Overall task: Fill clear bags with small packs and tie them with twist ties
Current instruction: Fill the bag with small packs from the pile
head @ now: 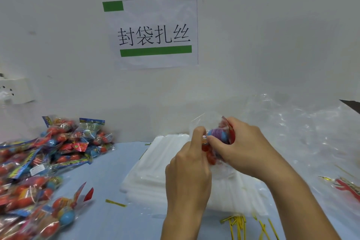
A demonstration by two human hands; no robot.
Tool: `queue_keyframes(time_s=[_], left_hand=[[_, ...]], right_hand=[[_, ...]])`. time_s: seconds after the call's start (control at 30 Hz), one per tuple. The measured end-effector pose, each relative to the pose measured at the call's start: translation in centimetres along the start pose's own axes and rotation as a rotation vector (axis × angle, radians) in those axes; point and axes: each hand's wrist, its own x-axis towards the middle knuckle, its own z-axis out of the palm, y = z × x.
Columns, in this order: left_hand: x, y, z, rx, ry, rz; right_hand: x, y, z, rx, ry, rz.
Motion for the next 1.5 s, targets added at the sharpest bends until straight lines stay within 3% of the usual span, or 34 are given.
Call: queue_keyframes(time_s=[0.2, 0.33, 0.47, 0.6, 0.8, 0.97, 1.1, 1.2, 1.3, 1.4, 1.5], left_hand=[[-0.1, 0.5, 0.0, -0.074, -0.021, 0.011], [0.2, -0.5, 0.6, -0.072, -0.051, -0.160], [0.5, -1.3, 0.5, -0.115, 0.023, -0.302], [0.5, -1.1, 0.7, -0.169, 0.035, -0.192], [0.5, -0.8, 0.4, -0.211, 0.029, -0.026], [0.5, 0.0, 0.2, -0.199, 0.028, 0.174], [0.0, 0.7, 0.0, -0.415, 0.036, 0.282], [0.2, 0.3, -0.3, -0.603, 0.239, 0.120], [0.9, -1.5, 0.4, -0.543, 0.379, -0.193], [0.9, -3.4, 1.6, -0.559, 0.094, -0.508], [0.2, -3.9, 3.4, -0.691, -0.180, -0.642]], right_hand=[[-0.2, -0.4, 0.3, -0.163, 0.284, 0.056], [-0.1, -0.4, -0.5, -0.054, 0.175, 0.020], [-0.4, -0.1, -0.9, -0.226, 0.048, 0.016], [-0.7, -0.3, -0.3, -0.366, 0.089, -0.010], [-0.4, -1.2, 0.2, 0.051, -0.041, -0.095], [-0.4, 0.0, 1.8, -0.171, -0.073, -0.068], [-0.1, 0.7, 2.1, -0.145, 0.074, -0.004], [0.5, 1.5, 1.0, 0.022, 0.133, 0.106], [0.8, 2.5, 0.2, 0.234, 0.091, 0.174], [0.9, 3.0, -0.1, 0.378, 0.010, 0.169], [1.1, 3.0, 0.0, 0.477, -0.040, 0.151]])
